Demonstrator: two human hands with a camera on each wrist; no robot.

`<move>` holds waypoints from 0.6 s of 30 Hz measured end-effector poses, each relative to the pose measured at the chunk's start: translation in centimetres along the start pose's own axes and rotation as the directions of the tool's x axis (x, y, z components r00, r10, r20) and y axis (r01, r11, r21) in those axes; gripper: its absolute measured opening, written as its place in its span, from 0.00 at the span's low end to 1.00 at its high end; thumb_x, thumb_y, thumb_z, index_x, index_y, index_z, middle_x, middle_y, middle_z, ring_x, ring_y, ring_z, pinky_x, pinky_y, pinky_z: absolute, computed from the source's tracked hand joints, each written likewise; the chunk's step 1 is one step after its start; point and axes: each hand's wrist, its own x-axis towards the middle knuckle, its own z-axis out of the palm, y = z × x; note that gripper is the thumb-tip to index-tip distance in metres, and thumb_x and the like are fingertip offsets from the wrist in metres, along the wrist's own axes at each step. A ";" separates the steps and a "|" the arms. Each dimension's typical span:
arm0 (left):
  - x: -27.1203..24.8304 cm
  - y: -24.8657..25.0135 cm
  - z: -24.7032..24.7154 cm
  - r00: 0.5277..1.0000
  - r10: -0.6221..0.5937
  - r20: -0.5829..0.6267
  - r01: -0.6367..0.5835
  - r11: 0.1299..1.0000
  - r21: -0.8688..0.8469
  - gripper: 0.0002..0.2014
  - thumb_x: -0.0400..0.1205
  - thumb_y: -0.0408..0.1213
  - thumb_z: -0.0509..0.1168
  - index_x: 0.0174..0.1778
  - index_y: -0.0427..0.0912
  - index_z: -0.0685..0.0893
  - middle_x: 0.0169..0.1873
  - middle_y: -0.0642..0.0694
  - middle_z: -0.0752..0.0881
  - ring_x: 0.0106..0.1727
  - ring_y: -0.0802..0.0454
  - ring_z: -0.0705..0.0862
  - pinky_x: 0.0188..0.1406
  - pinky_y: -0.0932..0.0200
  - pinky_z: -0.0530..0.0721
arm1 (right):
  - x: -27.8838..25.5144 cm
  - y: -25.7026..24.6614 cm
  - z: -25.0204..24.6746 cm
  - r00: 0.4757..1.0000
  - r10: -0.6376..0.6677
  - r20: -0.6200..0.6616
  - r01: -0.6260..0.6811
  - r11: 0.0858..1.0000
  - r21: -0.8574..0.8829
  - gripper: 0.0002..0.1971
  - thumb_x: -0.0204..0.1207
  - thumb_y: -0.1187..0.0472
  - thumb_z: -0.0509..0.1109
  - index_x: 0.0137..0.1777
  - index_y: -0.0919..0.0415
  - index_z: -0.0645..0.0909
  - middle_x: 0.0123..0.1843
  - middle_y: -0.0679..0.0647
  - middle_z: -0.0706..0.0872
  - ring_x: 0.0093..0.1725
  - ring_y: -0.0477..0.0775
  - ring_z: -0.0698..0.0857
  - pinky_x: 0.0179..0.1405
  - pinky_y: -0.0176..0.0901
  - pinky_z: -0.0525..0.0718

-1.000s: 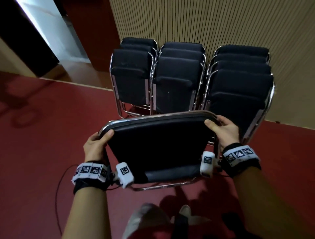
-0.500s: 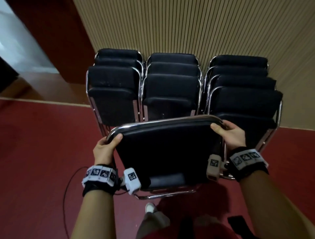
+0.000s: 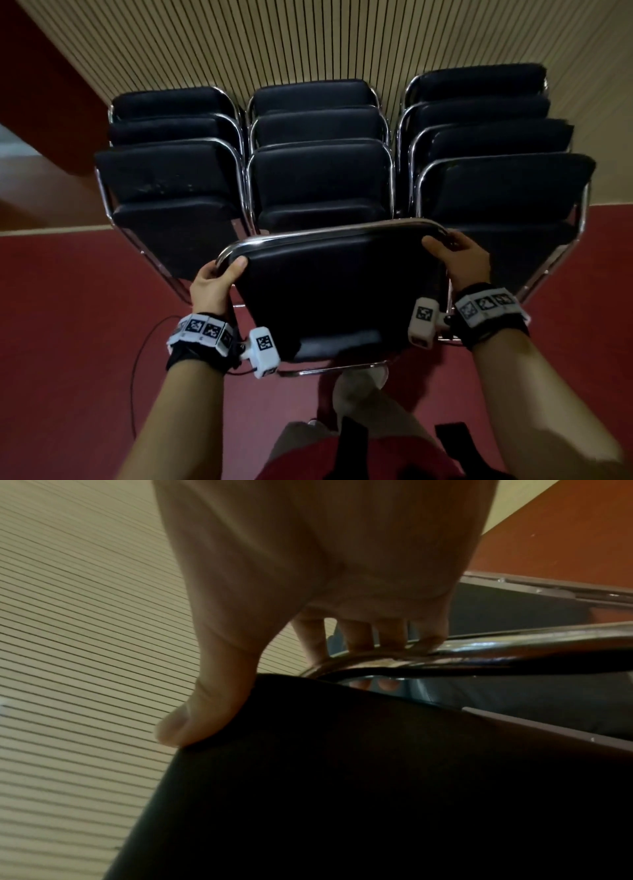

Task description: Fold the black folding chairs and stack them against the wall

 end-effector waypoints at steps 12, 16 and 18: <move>9.5 -0.8 6.5 0.996 -0.084 0.022 0.083 0.996 0.044 0.21 0.75 0.31 0.78 0.62 0.38 0.82 0.47 0.49 0.87 0.47 0.54 0.86 0.48 0.66 0.83 | 8.9 1.7 4.5 0.988 0.142 -0.059 -0.150 0.974 -0.168 0.29 0.68 0.55 0.83 0.69 0.58 0.82 0.53 0.48 0.86 0.53 0.47 0.84 0.54 0.36 0.79; 12.9 -0.9 7.5 0.994 -0.107 0.022 0.105 0.992 0.071 0.24 0.74 0.33 0.80 0.65 0.38 0.82 0.48 0.49 0.87 0.50 0.53 0.86 0.55 0.61 0.83 | 11.3 2.0 6.6 0.983 0.174 -0.053 -0.181 0.966 -0.187 0.30 0.67 0.53 0.83 0.69 0.56 0.82 0.53 0.47 0.85 0.56 0.48 0.83 0.57 0.37 0.77; 14.7 -0.7 8.2 0.991 -0.125 0.041 0.121 0.988 0.094 0.22 0.75 0.33 0.79 0.63 0.40 0.82 0.47 0.51 0.87 0.50 0.53 0.86 0.53 0.62 0.82 | 12.3 2.1 7.6 0.980 0.193 -0.058 -0.201 0.958 -0.204 0.24 0.67 0.51 0.83 0.63 0.51 0.85 0.48 0.43 0.85 0.54 0.48 0.84 0.55 0.36 0.77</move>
